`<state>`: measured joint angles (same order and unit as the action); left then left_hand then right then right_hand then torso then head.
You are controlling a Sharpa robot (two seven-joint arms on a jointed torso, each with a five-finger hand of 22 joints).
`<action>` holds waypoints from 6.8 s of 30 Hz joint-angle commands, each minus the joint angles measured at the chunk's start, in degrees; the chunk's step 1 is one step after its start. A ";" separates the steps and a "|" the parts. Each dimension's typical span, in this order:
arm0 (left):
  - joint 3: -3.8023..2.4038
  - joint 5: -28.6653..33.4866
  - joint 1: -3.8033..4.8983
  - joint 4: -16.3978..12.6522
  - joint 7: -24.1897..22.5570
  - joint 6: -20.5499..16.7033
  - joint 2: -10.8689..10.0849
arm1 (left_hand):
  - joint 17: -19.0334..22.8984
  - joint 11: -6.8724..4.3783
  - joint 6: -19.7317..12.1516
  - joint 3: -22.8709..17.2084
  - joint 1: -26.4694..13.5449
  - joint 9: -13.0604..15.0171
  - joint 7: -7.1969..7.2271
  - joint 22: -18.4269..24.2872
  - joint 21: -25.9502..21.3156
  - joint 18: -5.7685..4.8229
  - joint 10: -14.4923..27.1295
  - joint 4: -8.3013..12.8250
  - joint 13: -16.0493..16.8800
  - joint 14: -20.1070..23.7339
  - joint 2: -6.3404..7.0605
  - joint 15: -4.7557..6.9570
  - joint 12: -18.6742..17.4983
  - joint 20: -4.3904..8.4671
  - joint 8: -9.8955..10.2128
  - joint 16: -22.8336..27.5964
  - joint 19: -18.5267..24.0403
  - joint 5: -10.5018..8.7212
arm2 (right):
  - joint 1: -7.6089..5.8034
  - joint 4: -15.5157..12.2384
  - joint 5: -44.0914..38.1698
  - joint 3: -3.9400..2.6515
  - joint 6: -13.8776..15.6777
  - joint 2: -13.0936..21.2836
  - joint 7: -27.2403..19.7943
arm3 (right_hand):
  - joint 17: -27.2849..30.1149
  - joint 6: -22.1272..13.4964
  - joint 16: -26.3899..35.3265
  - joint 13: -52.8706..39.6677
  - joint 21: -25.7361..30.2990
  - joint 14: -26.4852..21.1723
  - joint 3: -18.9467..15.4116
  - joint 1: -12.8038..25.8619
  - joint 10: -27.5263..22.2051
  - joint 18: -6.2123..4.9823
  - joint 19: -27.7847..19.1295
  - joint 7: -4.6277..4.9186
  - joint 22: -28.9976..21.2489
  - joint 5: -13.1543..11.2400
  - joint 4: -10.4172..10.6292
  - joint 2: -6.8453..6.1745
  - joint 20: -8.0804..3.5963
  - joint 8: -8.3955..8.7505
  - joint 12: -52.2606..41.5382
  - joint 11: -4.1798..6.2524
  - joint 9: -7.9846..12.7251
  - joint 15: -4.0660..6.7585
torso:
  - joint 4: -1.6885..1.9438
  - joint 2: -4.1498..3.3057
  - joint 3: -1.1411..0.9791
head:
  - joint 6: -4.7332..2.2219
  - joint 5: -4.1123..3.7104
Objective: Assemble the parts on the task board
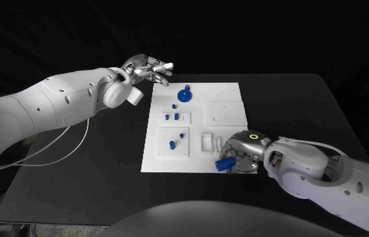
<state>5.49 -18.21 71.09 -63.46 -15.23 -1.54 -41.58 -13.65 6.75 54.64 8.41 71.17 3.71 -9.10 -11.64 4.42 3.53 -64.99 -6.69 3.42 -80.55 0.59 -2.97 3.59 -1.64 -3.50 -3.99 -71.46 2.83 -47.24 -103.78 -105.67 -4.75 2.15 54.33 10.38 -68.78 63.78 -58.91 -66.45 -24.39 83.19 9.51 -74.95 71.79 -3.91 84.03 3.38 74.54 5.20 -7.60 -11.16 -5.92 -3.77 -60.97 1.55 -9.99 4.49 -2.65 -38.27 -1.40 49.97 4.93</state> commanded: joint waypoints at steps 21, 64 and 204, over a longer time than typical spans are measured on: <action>0.06 -0.23 -0.03 -0.03 0.09 0.86 0.11 | -0.08 -0.15 -0.17 0.19 -0.17 0.09 0.09 0.13 0.17 -0.44 0.39 0.44 0.05 0.31 -0.85 0.05 0.02 -0.09 -0.20 0.09 -0.22 -0.12 | 0.32 0.26 0.06 -0.12 7.41 0.09 -4.34 | -0.59 9.63 -0.55 -0.79 -2.01 0.56 24.08 2.45 1.33 -0.08 2.36 -0.11 1.94 -2.39 -4.97 2.30 0.04 0.14 -0.78 -0.14 2.20 -0.01 | 0.02 0.00 0.00 | 0.03 0.41; 0.14 -0.23 -0.03 0.40 0.31 1.18 0.94 | -0.04 -0.15 -0.11 0.75 -0.10 0.09 0.11 0.27 0.19 -0.44 0.39 0.71 0.05 0.34 -1.67 0.05 0.02 -0.08 -0.20 0.09 -0.22 -0.12 | -10.48 9.92 -5.47 4.21 4.51 -9.76 -11.23 | 0.63 5.26 2.12 1.45 7.37 -3.71 23.74 -0.76 -5.21 -0.05 -2.00 -1.35 1.62 -2.45 -8.00 4.18 -0.59 0.14 1.53 0.85 5.99 0.57 | 0.20 -0.09 -0.03 | -0.31 1.54; 0.15 -0.88 -0.03 0.33 1.68 2.16 0.66 | 0.19 -0.16 -0.09 2.12 0.94 0.08 0.12 0.46 0.26 -0.46 0.37 2.95 0.05 0.35 -3.86 0.05 0.02 -0.07 -0.19 0.09 -0.22 -0.12 | -8.54 7.40 13.24 5.56 10.67 -7.86 -0.61 | 9.55 -1.34 -0.61 14.72 11.24 -6.73 -10.59 1.11 -8.64 0.60 1.43 -5.55 -1.95 5.29 6.90 3.35 -1.50 -27.08 -3.05 2.61 -66.62 1.72 | 0.14 -0.06 0.01 | -0.19 2.02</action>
<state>5.68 -19.02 71.09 -63.00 -13.23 -0.22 -40.97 -13.44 6.75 54.65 10.55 72.00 3.70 -9.10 -11.25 4.42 3.53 -64.99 -3.94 3.42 -80.55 -2.65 -2.97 3.59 -1.64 -3.50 -3.99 -71.47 2.83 -55.87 -96.41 -89.37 0.83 13.51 46.56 8.53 -59.21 62.65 -59.24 -51.71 -13.51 76.17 -1.06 -73.75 62.78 -4.39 83.94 -2.08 72.56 10.33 -0.57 -8.00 -7.08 -30.77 -63.80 4.21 -74.94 6.23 -2.48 -38.37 -1.39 49.77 6.97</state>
